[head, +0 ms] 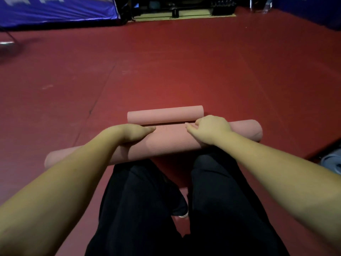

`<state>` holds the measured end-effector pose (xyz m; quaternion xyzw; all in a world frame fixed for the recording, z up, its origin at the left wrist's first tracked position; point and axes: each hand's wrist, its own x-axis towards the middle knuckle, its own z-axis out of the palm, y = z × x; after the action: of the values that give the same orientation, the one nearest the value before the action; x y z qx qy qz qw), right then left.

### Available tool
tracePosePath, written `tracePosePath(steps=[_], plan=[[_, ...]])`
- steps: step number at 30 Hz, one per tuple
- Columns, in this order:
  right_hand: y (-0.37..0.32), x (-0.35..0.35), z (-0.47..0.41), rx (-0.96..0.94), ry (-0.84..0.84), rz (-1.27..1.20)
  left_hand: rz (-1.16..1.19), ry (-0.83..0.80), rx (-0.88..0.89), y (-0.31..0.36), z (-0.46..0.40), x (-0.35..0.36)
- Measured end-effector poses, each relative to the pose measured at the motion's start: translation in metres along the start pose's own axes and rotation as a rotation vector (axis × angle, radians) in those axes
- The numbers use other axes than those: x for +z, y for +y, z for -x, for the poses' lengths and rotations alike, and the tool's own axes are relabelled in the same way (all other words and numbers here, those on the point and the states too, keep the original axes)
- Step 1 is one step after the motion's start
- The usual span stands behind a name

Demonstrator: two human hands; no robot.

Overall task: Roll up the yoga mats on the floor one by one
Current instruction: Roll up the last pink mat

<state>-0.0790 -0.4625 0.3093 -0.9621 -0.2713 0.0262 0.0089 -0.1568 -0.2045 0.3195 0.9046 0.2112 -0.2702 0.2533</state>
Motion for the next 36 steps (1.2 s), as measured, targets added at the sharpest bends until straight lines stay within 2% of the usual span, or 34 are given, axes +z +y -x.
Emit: tracePosePath(steps=[3,5,8,12,16,18,22,25,29,32,36], plan=[[-0.001,-0.003,0.000,-0.011,-0.071,0.025,-0.038,0.003,-0.002,-0.004,0.005,0.006],[-0.004,-0.003,-0.001,0.018,-0.131,0.015,-0.128,0.146,0.019,-0.005,0.011,0.013],[-0.005,-0.008,-0.009,0.066,-0.242,-0.022,-0.347,0.379,0.142,-0.011,0.016,0.030],[-0.008,-0.016,-0.026,0.038,-0.473,-0.077,-0.436,0.622,0.189,-0.022,0.032,0.065],[-0.012,-0.009,-0.038,0.043,-0.579,-0.126,-0.433,0.664,0.158,-0.027,0.031,0.072],[-0.011,-0.001,-0.038,0.026,-0.476,-0.106,-0.421,0.652,0.142,-0.026,0.024,0.066],[-0.011,0.013,-0.024,0.059,0.040,-0.115,-0.415,0.668,0.190,-0.020,0.012,0.057],[-0.009,0.029,-0.005,0.057,0.191,-0.112,-0.368,0.626,0.173,-0.015,0.005,0.053],[-0.002,0.050,0.016,-0.016,0.208,0.035,-0.340,0.525,0.138,-0.008,0.002,0.044],[-0.006,0.040,0.011,0.021,0.155,0.029,-0.337,0.498,0.106,-0.004,0.004,0.040],[-0.002,0.026,0.002,-0.005,0.163,0.006,-0.305,0.417,0.073,0.000,0.007,0.029]])
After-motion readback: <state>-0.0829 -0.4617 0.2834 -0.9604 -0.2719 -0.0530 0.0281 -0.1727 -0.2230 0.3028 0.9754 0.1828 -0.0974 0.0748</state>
